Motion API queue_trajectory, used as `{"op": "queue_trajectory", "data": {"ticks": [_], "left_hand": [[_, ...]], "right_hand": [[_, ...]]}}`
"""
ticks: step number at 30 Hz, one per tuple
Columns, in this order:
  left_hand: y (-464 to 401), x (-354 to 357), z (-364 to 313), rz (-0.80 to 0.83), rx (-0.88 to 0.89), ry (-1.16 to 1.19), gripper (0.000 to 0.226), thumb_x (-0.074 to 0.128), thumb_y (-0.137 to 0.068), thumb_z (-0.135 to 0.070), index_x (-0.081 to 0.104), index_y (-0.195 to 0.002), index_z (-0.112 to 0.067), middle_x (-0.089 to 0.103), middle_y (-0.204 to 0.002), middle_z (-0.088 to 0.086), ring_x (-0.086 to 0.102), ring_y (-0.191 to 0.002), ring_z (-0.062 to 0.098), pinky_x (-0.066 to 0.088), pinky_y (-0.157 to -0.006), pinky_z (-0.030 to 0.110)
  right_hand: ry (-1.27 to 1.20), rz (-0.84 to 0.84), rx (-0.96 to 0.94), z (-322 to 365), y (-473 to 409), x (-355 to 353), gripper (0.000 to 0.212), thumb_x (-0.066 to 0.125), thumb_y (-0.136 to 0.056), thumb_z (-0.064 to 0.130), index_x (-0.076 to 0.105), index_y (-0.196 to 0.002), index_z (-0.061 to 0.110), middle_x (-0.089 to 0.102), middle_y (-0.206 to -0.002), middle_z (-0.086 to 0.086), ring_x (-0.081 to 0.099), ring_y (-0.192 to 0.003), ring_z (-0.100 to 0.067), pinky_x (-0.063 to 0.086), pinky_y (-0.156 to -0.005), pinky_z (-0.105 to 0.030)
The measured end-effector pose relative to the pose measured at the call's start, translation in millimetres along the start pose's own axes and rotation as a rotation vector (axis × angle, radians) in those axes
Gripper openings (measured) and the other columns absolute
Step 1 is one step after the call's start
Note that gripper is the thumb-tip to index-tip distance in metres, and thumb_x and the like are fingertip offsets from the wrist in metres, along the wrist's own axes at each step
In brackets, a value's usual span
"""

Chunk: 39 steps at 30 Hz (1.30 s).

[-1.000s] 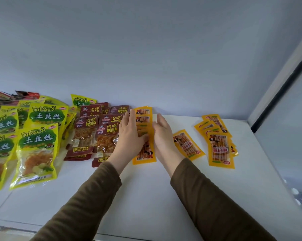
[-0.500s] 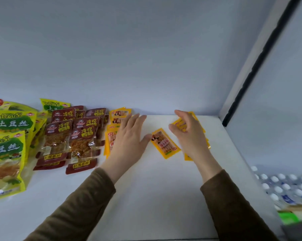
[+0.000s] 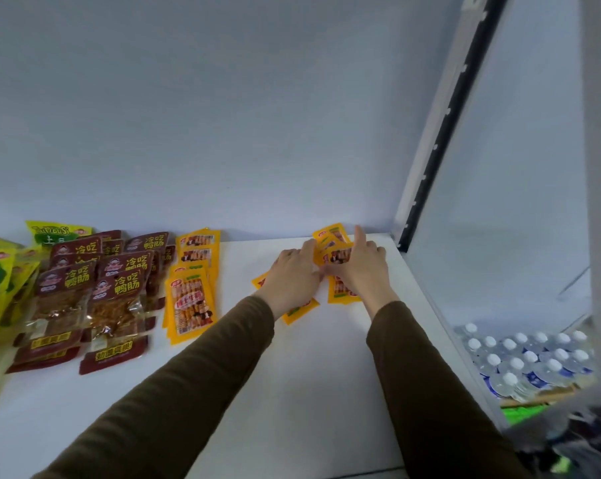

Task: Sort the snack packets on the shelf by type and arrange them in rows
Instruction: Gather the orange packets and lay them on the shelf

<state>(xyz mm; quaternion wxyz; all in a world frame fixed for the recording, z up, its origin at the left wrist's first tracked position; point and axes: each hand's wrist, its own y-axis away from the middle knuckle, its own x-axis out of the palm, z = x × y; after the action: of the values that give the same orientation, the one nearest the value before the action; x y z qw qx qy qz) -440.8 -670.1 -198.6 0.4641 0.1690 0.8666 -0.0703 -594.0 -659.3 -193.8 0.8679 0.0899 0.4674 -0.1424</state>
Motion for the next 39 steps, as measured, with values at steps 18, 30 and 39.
{"op": "queue_trajectory", "data": {"ticks": [18,30,39], "left_hand": [[65,-50,-28,0.132,-0.074,1.475,0.039,0.056,-0.105,-0.026,0.056,-0.141,-0.011,0.068,-0.133,0.017,0.068,-0.119,0.035,0.061,-0.088,0.044],[179,-41,20,-0.185,-0.139,1.426,0.050,0.068,-0.094,-0.014,0.053,-0.140,-0.025,0.072,-0.127,0.009,0.072,-0.114,0.028,0.062,-0.076,0.034],[188,-41,41,-0.336,-0.264,1.365,0.064,0.077,-0.079,-0.022,0.052,-0.137,-0.033,0.076,-0.119,0.003,0.075,-0.104,0.025,0.060,-0.068,0.030]], "right_hand": [[-1.456,0.204,0.018,36,66,-12,0.047,0.077,-0.088,0.017,0.056,-0.130,0.024,0.072,-0.116,-0.013,0.073,-0.104,-0.030,0.060,-0.086,-0.049],[-0.593,0.153,-0.305,80,145,37,0.028,0.039,-0.108,0.037,0.049,-0.131,0.023,0.053,-0.121,0.013,0.043,-0.125,-0.017,0.033,-0.111,-0.045],[0.227,0.016,-0.328,52,88,34,0.076,0.055,-0.095,0.056,0.032,-0.153,0.012,0.047,-0.141,-0.012,0.041,-0.127,-0.033,0.038,-0.102,-0.039]]}}
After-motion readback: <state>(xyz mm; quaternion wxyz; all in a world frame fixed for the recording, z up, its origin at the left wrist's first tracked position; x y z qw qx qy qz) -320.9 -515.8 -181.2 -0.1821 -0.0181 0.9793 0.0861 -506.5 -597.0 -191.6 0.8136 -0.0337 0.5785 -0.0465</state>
